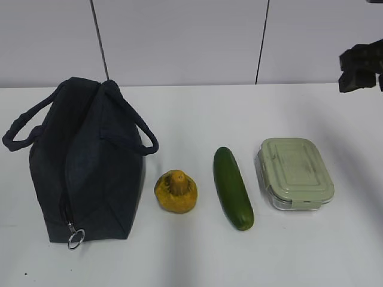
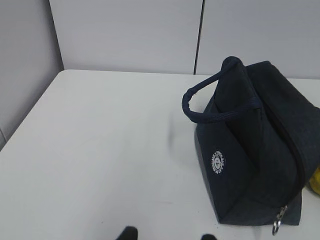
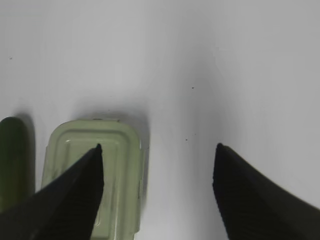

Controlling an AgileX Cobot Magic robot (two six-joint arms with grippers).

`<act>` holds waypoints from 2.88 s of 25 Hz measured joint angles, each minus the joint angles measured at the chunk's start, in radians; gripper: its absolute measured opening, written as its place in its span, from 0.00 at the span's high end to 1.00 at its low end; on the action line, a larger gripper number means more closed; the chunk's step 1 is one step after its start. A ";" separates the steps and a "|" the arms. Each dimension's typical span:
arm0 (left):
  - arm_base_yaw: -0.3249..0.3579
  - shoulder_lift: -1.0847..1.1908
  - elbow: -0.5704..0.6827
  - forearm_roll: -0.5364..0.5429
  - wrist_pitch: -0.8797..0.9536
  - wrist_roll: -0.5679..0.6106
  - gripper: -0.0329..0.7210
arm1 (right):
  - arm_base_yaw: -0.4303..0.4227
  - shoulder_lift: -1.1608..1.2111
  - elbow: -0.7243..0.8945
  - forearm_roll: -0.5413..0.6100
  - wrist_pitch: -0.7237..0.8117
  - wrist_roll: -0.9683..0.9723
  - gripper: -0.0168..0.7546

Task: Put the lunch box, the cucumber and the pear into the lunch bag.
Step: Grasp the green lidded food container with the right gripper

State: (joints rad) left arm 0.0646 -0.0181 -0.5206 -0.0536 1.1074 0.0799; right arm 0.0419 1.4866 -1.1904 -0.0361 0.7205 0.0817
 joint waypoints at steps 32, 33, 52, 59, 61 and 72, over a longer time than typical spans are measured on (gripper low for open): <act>0.000 0.000 0.000 0.000 0.000 0.000 0.63 | -0.420 0.532 -0.092 0.930 0.471 -0.922 0.39; 0.000 0.000 0.000 0.000 0.000 0.000 0.63 | -0.420 0.539 -0.077 0.930 0.471 -0.936 0.39; 0.000 0.000 0.000 0.000 0.000 0.000 0.63 | -0.420 0.600 -0.045 1.160 0.459 -1.088 0.40; 0.000 0.000 0.000 0.000 0.000 0.000 0.63 | -0.420 0.600 -0.045 1.096 0.458 -1.085 0.40; 0.000 0.000 0.000 0.000 0.000 0.000 0.63 | -0.420 0.600 -0.045 1.087 0.458 -1.066 0.40; 0.000 0.000 0.000 0.000 0.000 0.000 0.63 | -0.420 0.600 -0.045 0.972 0.458 -1.021 0.31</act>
State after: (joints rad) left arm 0.0646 -0.0181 -0.5206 -0.0536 1.1074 0.0799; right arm -0.3786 2.0867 -1.2359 0.9355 1.1783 -0.9397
